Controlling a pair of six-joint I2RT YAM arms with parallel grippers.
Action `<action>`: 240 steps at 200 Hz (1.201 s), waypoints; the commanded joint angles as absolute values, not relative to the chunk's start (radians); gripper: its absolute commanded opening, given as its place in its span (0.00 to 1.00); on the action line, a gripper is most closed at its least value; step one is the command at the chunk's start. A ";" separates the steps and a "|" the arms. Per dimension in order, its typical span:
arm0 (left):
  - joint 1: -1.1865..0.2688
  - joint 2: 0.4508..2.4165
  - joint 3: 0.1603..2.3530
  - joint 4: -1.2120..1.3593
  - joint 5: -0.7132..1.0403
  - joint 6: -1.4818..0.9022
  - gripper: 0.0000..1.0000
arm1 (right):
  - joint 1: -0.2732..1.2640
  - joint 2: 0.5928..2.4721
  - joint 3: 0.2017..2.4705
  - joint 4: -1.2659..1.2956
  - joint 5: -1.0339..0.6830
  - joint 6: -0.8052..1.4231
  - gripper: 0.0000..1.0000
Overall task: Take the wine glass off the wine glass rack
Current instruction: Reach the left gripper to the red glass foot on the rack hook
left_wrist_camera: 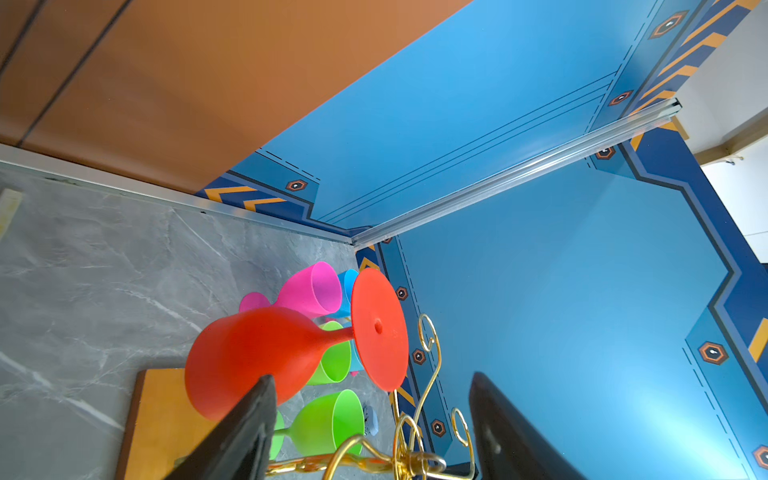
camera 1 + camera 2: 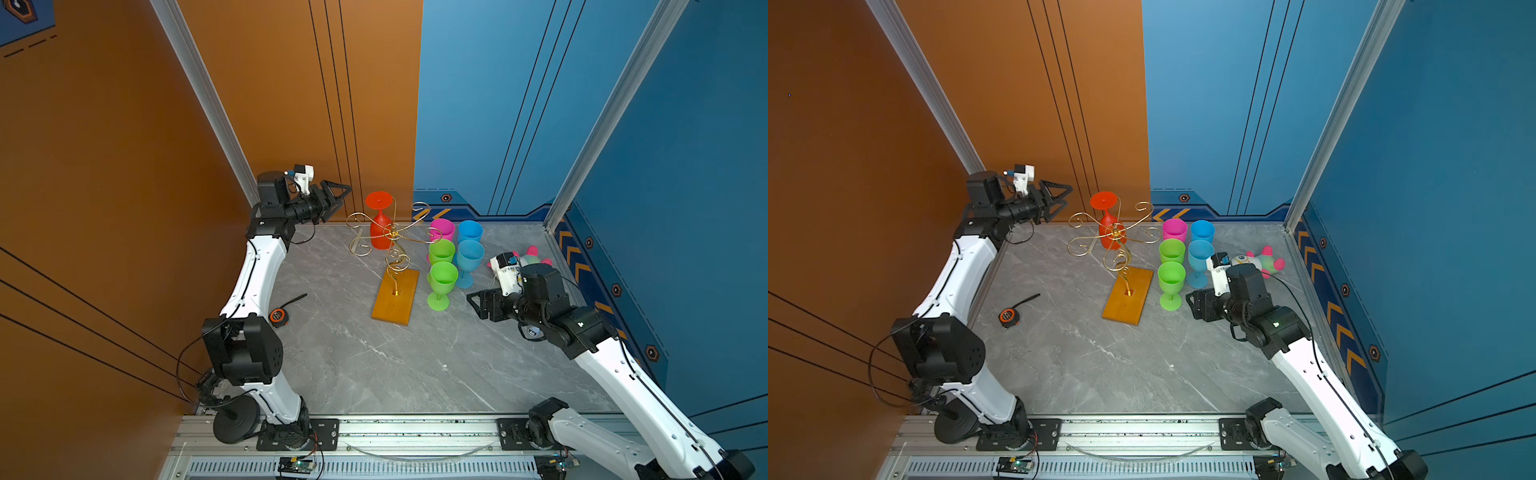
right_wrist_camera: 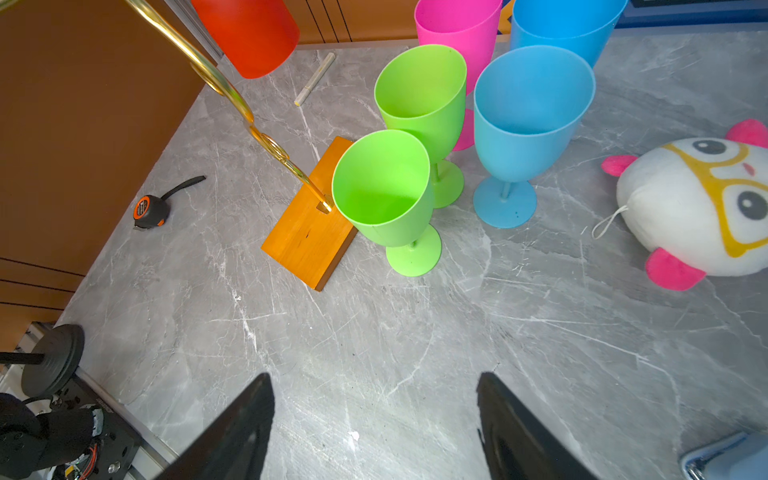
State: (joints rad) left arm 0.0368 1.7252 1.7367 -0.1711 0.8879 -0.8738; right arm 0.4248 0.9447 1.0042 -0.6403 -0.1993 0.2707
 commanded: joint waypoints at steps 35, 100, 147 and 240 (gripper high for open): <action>-0.023 1.847 1.896 -0.232 0.958 -0.872 0.65 | 0.419 0.869 0.955 -0.595 -0.230 0.301 0.81; -0.043 1.907 1.954 -0.320 0.983 -0.809 0.51 | 0.416 0.845 0.943 -0.595 -0.227 0.307 0.81; -0.052 1.931 1.980 -0.352 1.035 -0.778 0.39 | 0.416 0.842 0.940 -0.595 -0.222 0.311 0.81; -0.064 1.964 2.018 -0.415 1.066 -0.732 0.26 | 0.411 0.835 0.939 -0.595 -0.216 0.321 0.81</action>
